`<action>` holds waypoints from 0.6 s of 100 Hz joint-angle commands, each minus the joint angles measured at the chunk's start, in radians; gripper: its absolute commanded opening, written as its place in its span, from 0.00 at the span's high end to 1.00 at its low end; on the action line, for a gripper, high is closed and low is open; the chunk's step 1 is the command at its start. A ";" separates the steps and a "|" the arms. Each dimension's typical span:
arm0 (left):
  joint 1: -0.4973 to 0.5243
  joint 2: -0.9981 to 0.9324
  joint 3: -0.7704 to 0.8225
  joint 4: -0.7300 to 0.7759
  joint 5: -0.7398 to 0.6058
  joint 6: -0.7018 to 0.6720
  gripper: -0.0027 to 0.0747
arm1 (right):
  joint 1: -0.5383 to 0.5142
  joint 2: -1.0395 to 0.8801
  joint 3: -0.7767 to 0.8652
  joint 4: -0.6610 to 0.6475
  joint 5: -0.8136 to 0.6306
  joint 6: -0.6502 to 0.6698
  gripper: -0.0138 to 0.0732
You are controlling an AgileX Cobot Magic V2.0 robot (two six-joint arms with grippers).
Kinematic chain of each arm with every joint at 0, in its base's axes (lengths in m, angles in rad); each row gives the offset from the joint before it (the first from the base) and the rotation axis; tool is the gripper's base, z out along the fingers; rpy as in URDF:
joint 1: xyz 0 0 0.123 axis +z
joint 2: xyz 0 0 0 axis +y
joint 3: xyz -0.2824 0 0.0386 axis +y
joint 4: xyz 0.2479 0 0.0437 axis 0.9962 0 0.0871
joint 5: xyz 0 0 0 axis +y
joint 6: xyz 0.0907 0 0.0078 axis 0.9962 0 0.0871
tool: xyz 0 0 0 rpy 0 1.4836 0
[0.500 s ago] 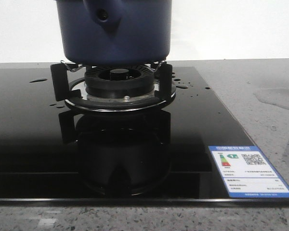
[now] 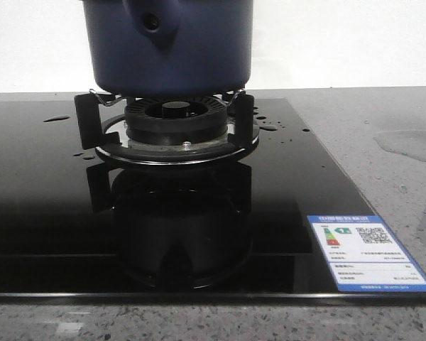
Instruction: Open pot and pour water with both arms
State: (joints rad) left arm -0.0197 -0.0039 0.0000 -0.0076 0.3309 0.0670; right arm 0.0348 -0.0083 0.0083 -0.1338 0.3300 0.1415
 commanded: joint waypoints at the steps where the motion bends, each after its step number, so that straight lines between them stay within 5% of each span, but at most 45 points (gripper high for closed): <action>1: 0.003 -0.027 0.034 -0.007 -0.043 -0.011 0.99 | -0.005 -0.018 0.028 -0.020 -0.012 -0.004 0.92; 21: 0.003 -0.027 0.034 -0.007 -0.043 -0.011 0.99 | -0.005 -0.018 0.028 -0.243 -0.004 -0.004 0.92; 42: 0.003 -0.027 0.034 -0.007 -0.043 -0.011 0.99 | -0.005 -0.018 0.028 -0.276 -0.019 -0.004 0.92; 60: 0.003 -0.027 0.034 0.014 -0.123 -0.011 0.99 | -0.005 -0.018 0.028 -0.246 -0.274 -0.004 0.92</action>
State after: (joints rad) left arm -0.0197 -0.0039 0.0000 0.0000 0.3239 0.0670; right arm 0.0348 -0.0083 0.0101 -0.3949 0.2599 0.1415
